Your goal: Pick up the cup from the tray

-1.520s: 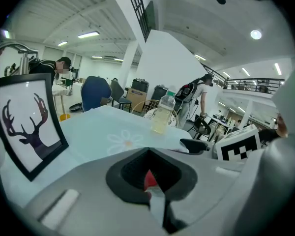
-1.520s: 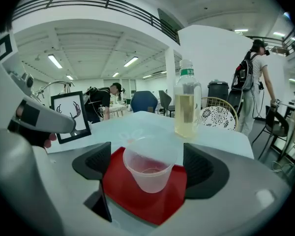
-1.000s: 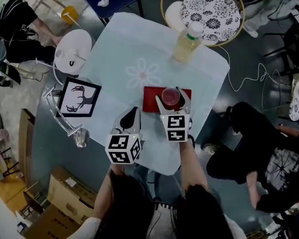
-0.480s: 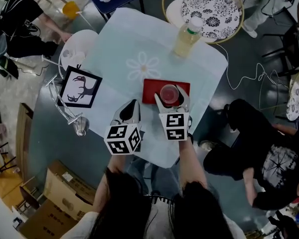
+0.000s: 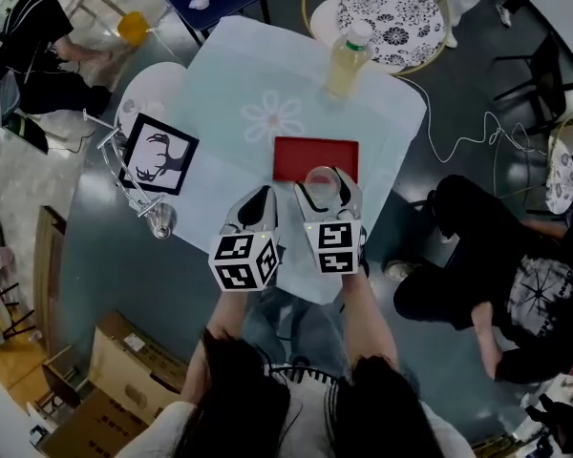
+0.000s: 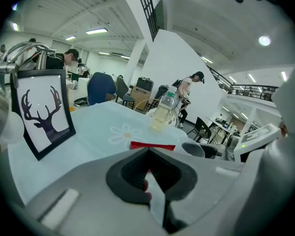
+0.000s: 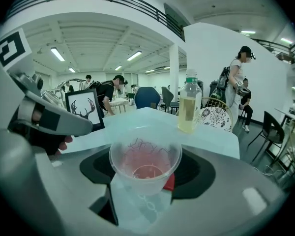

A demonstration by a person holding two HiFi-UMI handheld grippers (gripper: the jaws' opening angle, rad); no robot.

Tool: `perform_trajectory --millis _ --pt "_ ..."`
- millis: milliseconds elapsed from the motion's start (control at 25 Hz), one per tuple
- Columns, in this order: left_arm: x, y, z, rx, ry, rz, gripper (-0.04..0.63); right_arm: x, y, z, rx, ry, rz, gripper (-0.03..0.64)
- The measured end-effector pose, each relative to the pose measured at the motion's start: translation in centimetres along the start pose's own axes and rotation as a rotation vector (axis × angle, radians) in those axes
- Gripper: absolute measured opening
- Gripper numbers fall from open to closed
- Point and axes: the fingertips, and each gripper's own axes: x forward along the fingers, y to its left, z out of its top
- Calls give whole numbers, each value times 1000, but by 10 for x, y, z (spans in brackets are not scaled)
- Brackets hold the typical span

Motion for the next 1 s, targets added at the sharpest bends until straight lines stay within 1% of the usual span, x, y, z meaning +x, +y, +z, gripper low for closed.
perform_trajectory --millis 240,480,640,800,880,1000 --pt "-12 -17 -10 31 4 -41 0 -25 12 -16 21 -1 -11 334" --pt "-21 -24 -19 54 12 -59 0 -38 22 -44 33 31 -11 334" --pt "-24 -23 -22 65 17 -61 0 -38 27 -57 35 26 -12 333" --pt "-29 -17 -28 83 23 -67 0 -38 31 -72 46 26 -32 330" --pt "-31 -14 -32 71 30 -71 0 -37 31 -78 55 27 -41 330" --pt "-37 -19 -25 17 0 -115 0 -34 32 -87 62 22 -51 333"
